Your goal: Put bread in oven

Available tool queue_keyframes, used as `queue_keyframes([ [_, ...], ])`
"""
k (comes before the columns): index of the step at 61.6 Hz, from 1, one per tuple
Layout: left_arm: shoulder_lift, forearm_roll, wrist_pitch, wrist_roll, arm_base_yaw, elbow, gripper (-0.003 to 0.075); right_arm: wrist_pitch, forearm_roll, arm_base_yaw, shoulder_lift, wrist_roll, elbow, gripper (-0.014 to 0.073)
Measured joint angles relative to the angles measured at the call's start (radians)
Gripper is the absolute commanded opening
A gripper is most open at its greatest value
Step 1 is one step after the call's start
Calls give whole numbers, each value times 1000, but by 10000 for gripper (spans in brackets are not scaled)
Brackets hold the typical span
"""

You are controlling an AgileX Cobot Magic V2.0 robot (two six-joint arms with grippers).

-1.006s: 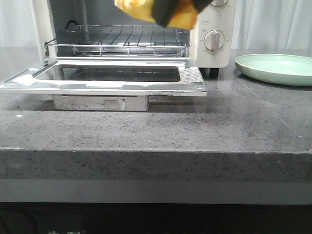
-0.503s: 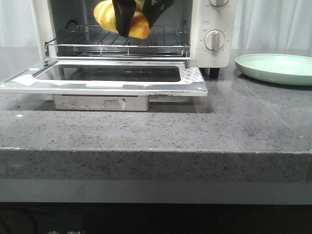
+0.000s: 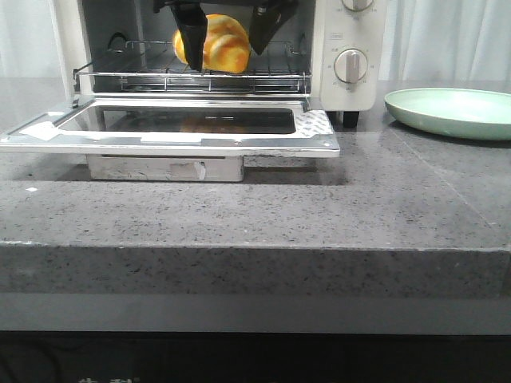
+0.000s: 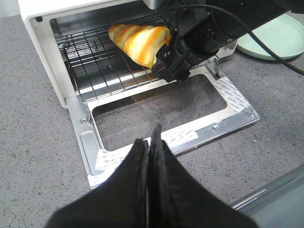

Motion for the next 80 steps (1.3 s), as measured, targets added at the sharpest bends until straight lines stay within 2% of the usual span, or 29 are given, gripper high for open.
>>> queue_keyframes([
  [16,0,0,0,0,0,0,-18,57,47,1,-74,6,14,605],
  [21,0,0,0,0,0,0,-18,55,47,1,-127,8,75,605],
  [28,0,0,0,0,0,0,-18,3,43,1,-240,9,263,605],
  [39,0,0,4,0,0,0,-18,-115,43,-51,-486,12,572,605],
  [52,0,2,4,0,0,0,-18,-135,43,-156,-819,12,824,605],
  [70,0,2,4,0,0,0,-18,-121,68,-176,-1304,12,1070,604],
  [80,0,4,10,0,0,0,-18,-71,73,-176,-1468,12,1123,604],
])
